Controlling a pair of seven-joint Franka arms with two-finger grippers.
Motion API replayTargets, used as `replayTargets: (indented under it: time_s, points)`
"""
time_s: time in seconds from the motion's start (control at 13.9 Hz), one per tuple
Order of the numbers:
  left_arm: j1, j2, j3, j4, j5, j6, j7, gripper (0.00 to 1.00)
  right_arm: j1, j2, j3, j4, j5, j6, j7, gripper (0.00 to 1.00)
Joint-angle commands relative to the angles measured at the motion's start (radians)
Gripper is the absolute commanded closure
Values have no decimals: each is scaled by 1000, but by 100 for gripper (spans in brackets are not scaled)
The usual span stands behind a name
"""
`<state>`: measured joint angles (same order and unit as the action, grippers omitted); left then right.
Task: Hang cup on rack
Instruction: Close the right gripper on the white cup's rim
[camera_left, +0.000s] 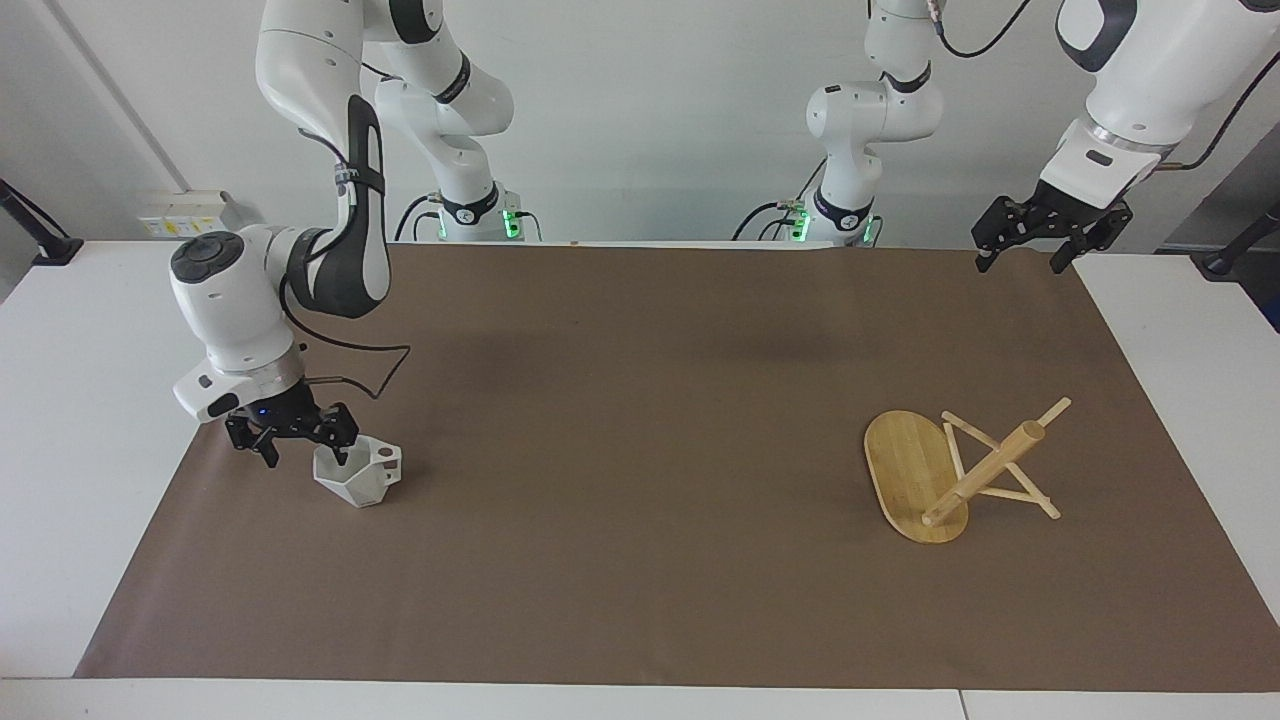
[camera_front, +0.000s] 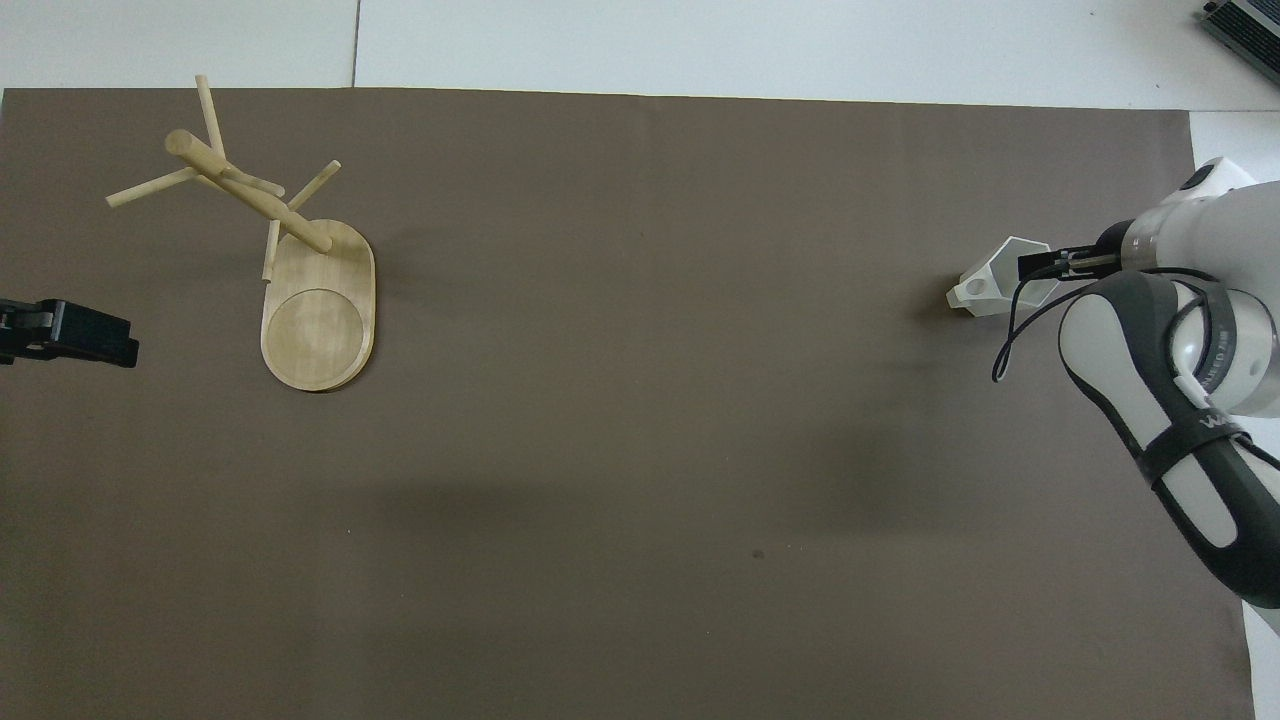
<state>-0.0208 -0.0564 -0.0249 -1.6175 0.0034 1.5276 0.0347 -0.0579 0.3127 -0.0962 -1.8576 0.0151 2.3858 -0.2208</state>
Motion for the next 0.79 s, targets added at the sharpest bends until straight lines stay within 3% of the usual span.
replayTargets:
  time_s: [0.0, 0.72]
  points:
    - [2, -16, -1, -15, 13, -1, -10, 0, -8, -1, 6, -11, 19, 13, -19, 10]
    - [-2, -16, -3, -16, 13, 2, -10, 0, -8, -3, 15, -9, 19, 10, -12, 46]
